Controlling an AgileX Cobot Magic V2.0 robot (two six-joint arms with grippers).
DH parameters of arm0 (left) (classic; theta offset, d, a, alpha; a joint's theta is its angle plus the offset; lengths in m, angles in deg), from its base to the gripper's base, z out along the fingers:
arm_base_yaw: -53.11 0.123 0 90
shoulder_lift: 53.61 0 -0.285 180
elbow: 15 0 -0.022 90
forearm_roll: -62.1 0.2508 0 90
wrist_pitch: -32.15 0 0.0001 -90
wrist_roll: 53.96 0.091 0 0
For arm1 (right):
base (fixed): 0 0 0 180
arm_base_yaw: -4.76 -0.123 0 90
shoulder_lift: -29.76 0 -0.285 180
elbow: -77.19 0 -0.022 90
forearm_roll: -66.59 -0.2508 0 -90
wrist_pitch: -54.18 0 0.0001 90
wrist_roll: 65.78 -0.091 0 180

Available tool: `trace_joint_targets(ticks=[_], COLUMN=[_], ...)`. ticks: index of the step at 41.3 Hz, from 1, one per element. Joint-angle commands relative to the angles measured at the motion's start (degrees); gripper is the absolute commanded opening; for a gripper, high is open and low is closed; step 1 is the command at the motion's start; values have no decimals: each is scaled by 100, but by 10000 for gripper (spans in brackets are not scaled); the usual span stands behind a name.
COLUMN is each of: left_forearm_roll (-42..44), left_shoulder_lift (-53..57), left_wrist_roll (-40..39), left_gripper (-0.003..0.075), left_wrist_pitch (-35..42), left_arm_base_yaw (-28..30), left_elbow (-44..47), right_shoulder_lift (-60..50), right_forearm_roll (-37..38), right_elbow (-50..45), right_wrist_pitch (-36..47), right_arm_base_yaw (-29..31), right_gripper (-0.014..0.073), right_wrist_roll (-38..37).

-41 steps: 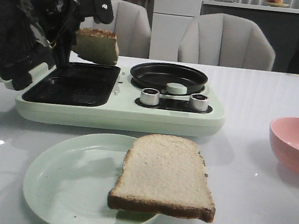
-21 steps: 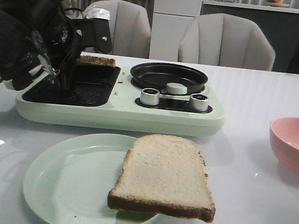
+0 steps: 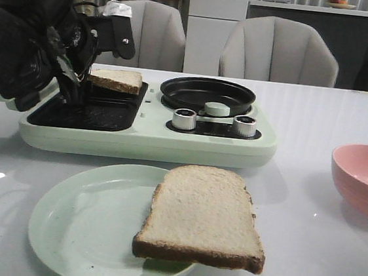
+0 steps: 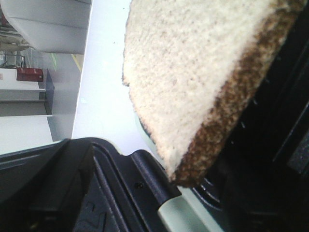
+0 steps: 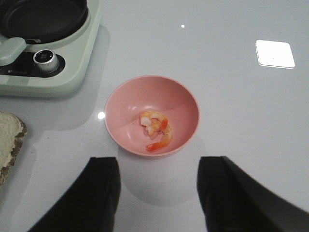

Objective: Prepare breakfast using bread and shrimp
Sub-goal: 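Lift the bread and lower it into the sandwich maker tray, release, then reach the right gripper to the remaining bread slice and grasp it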

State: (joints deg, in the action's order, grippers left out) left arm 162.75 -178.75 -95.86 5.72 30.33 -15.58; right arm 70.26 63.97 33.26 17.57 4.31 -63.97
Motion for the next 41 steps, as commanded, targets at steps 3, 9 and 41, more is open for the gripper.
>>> trace_joint_targets(ticks=[3, 9, 41], left_forearm_roll=[87, 77, -7601], left_shoulder_lift=[805, 1342, 4455], left_wrist_roll=[-112, -112, 2707], left_gripper=[570, 570, 570], left_wrist_pitch=[-290, -496, -2239], left_arm_base_yaw=[-196, -488, -2036], left_elbow=[29, 436, 1347], right_shoulder_lift=[46, 46, 46], right_forearm_roll=[12, 12, 12], right_elbow=[157, 157, 157], right_wrist_pitch=[392, 392, 392], right_arm_base_yaw=[39, 39, 39], right_gripper=[477, 477, 477], right_wrist_roll=[28, 28, 28])
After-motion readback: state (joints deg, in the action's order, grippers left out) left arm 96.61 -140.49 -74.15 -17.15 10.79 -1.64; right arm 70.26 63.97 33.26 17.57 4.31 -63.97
